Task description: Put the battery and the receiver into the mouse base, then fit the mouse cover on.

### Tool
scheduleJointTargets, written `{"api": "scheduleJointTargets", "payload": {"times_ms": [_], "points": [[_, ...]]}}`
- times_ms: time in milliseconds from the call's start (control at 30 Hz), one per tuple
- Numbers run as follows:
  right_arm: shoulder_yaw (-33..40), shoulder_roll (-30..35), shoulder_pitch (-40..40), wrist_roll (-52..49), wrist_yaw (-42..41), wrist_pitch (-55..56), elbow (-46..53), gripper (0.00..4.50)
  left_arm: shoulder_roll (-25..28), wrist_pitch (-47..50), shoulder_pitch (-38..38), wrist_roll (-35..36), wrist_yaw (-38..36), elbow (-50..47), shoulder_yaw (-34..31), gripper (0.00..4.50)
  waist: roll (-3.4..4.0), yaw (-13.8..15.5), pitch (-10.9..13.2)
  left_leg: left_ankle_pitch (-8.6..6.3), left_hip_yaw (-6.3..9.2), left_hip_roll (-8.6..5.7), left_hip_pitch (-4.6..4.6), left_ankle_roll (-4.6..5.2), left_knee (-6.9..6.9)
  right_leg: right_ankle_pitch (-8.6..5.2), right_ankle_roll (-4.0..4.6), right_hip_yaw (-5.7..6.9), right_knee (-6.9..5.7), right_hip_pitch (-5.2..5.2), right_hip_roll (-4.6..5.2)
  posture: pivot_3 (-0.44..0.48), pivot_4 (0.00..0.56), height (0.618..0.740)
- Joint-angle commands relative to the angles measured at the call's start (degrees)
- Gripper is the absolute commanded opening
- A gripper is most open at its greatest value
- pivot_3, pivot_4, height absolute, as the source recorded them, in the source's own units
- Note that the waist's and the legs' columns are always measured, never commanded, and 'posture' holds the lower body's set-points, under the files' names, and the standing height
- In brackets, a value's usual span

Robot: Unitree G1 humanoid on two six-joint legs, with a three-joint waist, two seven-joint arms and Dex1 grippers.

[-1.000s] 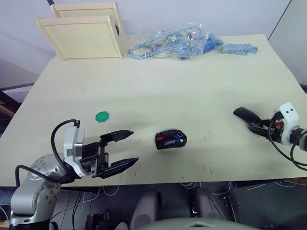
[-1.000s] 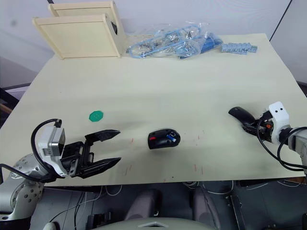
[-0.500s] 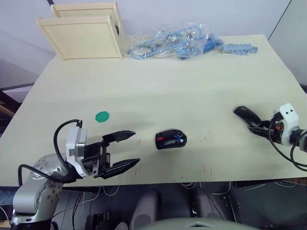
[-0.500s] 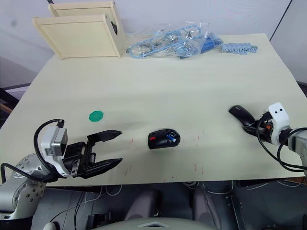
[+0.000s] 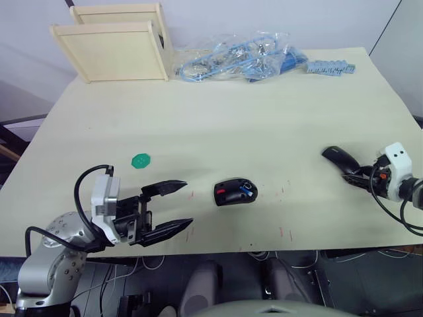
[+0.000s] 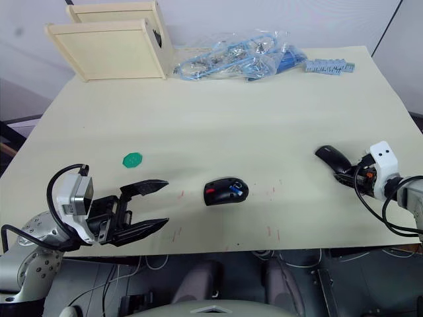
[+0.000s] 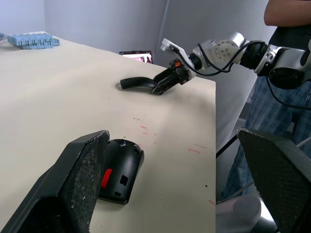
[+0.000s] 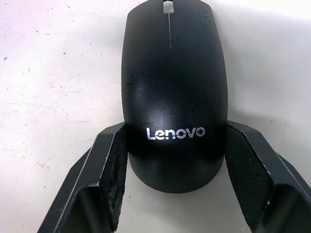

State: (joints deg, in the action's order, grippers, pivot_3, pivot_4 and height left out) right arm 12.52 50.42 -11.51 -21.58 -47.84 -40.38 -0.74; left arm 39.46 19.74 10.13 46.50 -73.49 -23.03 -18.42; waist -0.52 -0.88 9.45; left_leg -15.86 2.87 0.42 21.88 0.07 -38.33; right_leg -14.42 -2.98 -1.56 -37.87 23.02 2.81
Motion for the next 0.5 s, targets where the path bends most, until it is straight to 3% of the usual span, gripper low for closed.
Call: {"api": "scheduleJointTargets", "payload": {"times_ms": [33,167,267,500], "points": [[2.4,2.9,0.6,-2.3,-2.6,-1.0,7.4,2.75,0.5,-0.7,0.2,1.0,-0.5,0.2,-1.4,4.5,0.0,0.0,0.0,0.0,0.01,0.0,0.0,0.0,0.0,0.0,0.0,0.0,0.0,0.0,0.0,0.0,0.15,0.74],[2.3,5.1,0.5,-5.3,-5.3,-2.2,15.4,2.75,1.0,-0.5,0.3,1.4,-1.1,1.6,-2.5,4.5,0.02,0.0,0.0,0.0,0.01,0.0,0.0,0.0,0.01,0.0,0.0,0.01,0.01,0.0,0.0,0.0,0.15,0.74],[-0.3,7.9,-4.3,-9.4,-7.8,-5.7,23.8,2.75,1.9,0.1,0.0,2.0,-1.7,3.6,-4.1,4.5,0.17,-0.2,0.2,0.0,0.01,0.02,0.0,0.0,0.0,-0.01,-0.01,0.01,0.01,0.01,-0.01,0.0,0.15,0.74],[-13.8,11.3,-17.8,-8.0,-10.2,-7.8,33.0,2.75,3.8,1.1,-0.3,3.9,-3.3,5.9,-7.6,4.5,-0.01,0.1,0.4,0.0,0.1,0.03,0.24,0.0,-0.01,0.0,0.0,0.08,0.06,0.23,0.02,0.0,0.15,0.74]]}}
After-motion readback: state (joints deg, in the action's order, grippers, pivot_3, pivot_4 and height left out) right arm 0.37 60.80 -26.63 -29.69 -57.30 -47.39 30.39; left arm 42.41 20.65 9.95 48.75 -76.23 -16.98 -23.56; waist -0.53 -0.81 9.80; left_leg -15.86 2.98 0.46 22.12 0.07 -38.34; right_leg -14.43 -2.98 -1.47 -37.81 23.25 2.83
